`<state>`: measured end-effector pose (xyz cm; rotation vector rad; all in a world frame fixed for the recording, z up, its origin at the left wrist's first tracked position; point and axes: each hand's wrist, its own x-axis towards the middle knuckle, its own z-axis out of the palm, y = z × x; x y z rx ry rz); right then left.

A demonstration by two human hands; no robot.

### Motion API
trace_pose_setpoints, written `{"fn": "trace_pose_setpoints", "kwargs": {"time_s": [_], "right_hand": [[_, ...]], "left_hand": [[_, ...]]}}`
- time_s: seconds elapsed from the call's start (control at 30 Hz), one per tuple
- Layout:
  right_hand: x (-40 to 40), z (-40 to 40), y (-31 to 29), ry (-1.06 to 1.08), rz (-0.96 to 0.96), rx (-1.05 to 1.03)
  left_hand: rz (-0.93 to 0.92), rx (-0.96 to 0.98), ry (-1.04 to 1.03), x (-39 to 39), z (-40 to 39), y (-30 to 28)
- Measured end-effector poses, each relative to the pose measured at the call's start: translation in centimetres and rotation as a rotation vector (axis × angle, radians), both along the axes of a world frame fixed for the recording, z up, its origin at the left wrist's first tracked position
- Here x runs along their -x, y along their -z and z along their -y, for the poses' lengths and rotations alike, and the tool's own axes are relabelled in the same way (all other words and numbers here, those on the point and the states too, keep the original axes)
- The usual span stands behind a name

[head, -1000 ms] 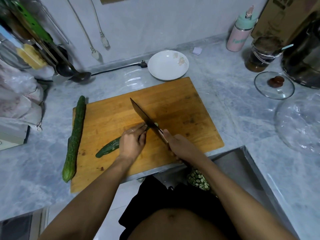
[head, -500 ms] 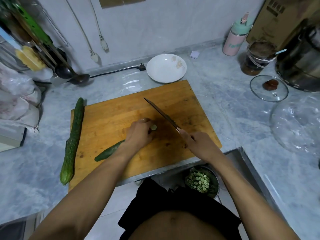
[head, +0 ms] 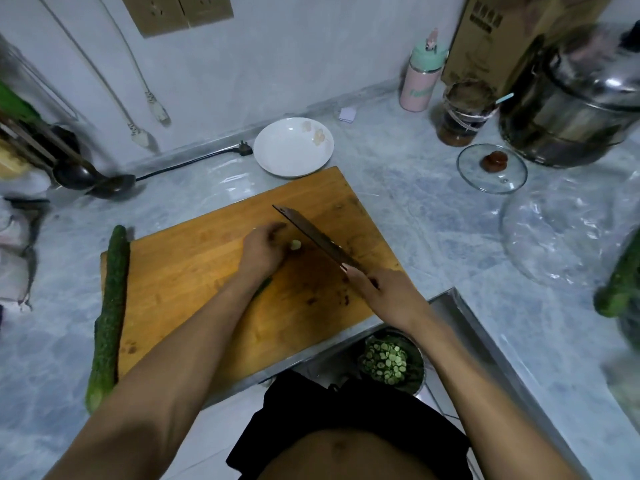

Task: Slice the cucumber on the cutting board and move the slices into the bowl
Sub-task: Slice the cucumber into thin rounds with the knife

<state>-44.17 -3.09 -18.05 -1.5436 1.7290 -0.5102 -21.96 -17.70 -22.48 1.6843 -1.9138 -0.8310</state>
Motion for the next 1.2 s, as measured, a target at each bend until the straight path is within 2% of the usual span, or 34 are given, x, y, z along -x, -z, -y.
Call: {"fn": "trace_pose_setpoints", "kwargs": {"time_s": [0.07,0.13,0.17,0.23,0.3,0.37,0.43,0.53,0.63,0.7,0.8,0.9,0.97,1.07,1.2], "right_hand": [[0.5,0.3,0.1,-0.029,-0.054,0.031],[0.8,0.6,0.4,-0.069,-0.137,0.044],[0.8,0.8,0.5,-0.084,-0.177,0.043],[0.6,1.2,0.7,-0.115,-0.246,0.051],[-0.1,1.7,0.7,-0.175,-0.306,0.063],[-0.9,2.0,0.4,-0.253,-0.36,0.077],[-1.6,2.1,-0.1,-0.318,-0.389,0.088],[-2.4,2.0,-0.8,-0.371,-0.433,0.103],[-2.5,1.7,-0.9,-0.363,-0.462,0.101],[-2.1,1.4,-0.6,-0.325,-0.416,0.088],[-1.3,0.8,0.1,-0.233,-0.247,0.027],[-1.2,0.3,0.5,-0.141,-0.037,-0.021],[-1.5,-0.1,0.4,-0.082,0.082,-0.062],[-2.4,-0.3,-0.5,-0.053,0.188,-0.145],[-4.3,-0.5,-2.0,-0.108,0.254,-0.218]], "left_hand": [[-0.091,0.091,-0.199,-0.3,-0.8,-0.4],[-0.117,0.277,-0.275,-1.1,-2.2,-1.4],[-0.095,0.381,-0.213,-1.4,-2.8,-2.0],[-0.021,0.481,0.089,-1.6,-3.6,-3.3],[0.092,0.369,0.41,-1.0,-3.9,-4.6],[0.275,0.187,0.567,0.1,-3.7,-5.5],[0.427,0.045,0.58,1.0,-3.1,-5.7],[0.505,-0.107,0.56,1.4,-2.0,-5.2],[0.356,-0.088,0.461,0.6,-1.9,-5.2],[0.208,0.076,0.341,-0.3,-2.6,-5.8],[0.002,0.327,0.12,-2.0,-4.7,-6.8],[-0.1,0.442,-0.052,-4.1,-7.6,-5.7],[-0.055,0.376,-0.11,-5.5,-9.3,-3.7],[0.129,0.279,-0.029,-6.6,-10.9,0.0],[0.238,0.324,-0.019,-6.4,-11.3,2.3]]}}
